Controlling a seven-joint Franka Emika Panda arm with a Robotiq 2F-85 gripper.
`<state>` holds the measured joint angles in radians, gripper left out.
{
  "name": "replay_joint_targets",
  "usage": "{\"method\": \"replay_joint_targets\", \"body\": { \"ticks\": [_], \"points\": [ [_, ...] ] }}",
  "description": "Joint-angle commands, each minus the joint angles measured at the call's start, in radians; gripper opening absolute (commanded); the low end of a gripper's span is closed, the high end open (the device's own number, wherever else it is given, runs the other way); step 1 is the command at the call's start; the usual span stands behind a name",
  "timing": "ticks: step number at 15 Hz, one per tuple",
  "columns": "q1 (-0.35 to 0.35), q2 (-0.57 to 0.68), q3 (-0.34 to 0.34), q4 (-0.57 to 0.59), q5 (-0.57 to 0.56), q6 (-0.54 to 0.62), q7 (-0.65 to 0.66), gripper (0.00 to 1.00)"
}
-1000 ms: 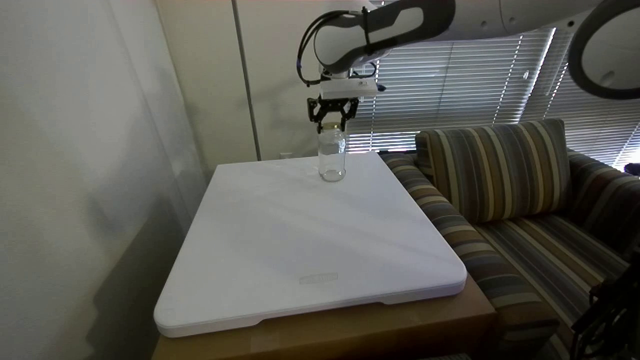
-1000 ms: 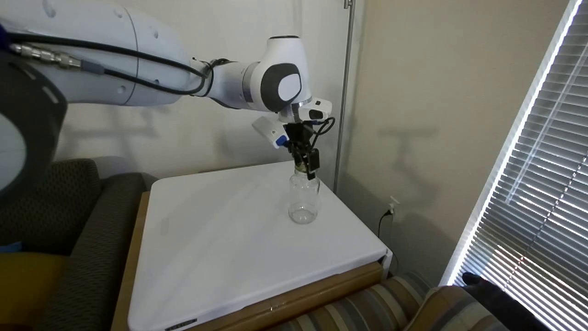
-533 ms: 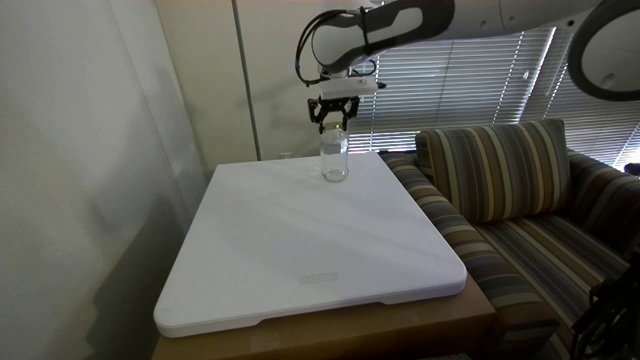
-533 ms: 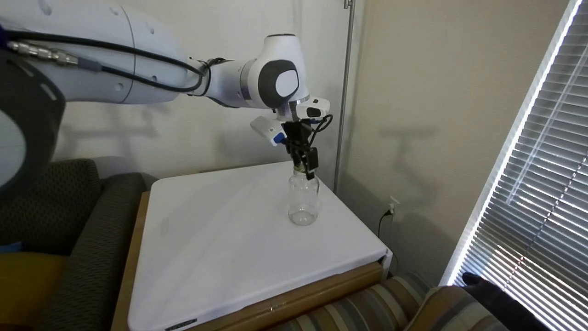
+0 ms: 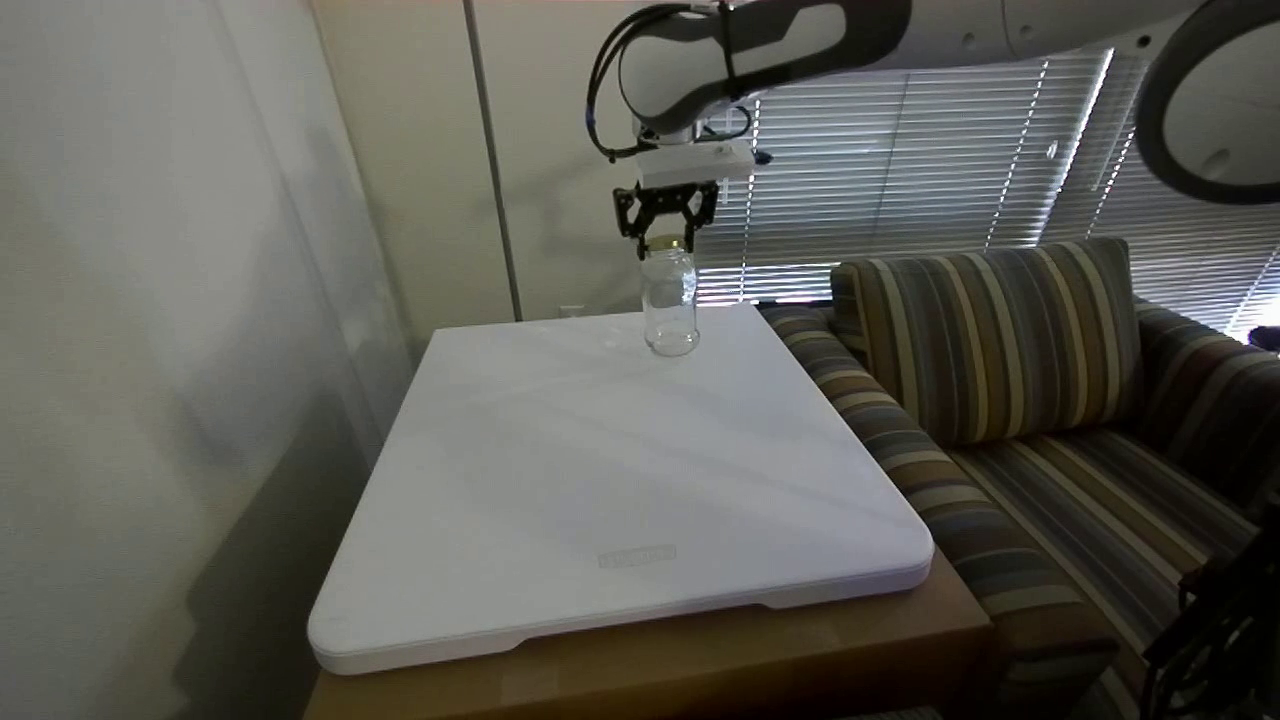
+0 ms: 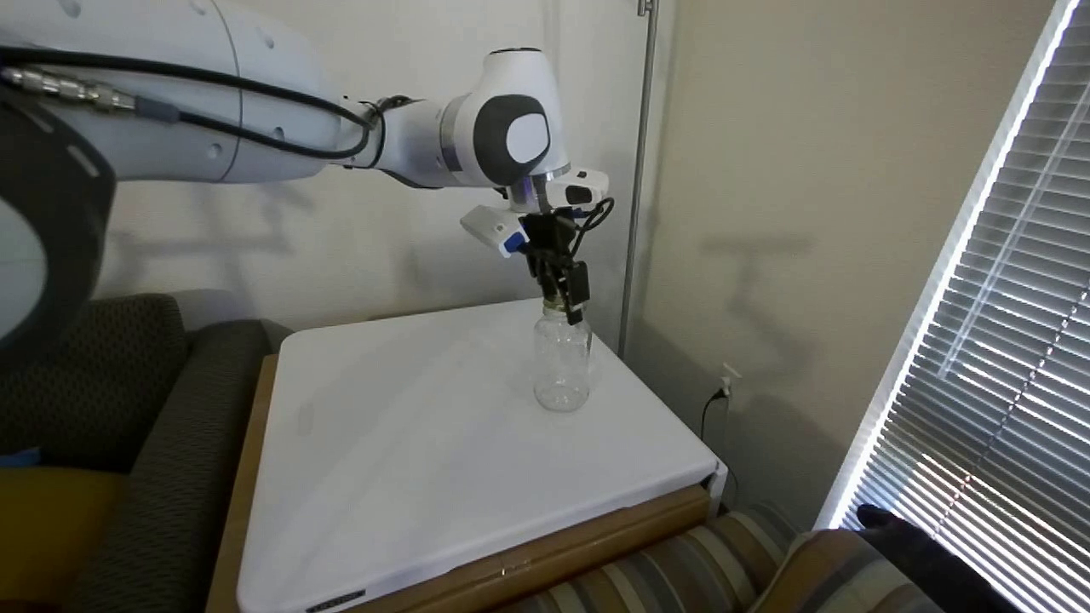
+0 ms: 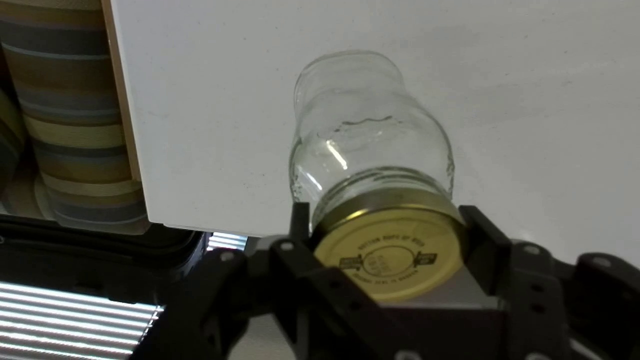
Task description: Put the lid on the table
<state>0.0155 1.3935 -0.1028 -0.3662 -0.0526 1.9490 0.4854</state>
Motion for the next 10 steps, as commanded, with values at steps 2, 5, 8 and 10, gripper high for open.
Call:
{"method": "replay_joint_targets", "body": {
  "ticks": [2,5,8,10],
  "points": [
    [0.002,-0.020,-0.005,-0.009,-0.001,-0.016,0.013,0.47],
    [0.006,-0.016,-0.001,-0.010,0.003,-0.013,0.021,0.47],
    [0.011,-0.007,0.003,-0.009,0.008,0.001,0.029,0.47],
    [0.014,-0.001,0.003,-0.010,0.008,0.007,0.042,0.47]
  ]
}}
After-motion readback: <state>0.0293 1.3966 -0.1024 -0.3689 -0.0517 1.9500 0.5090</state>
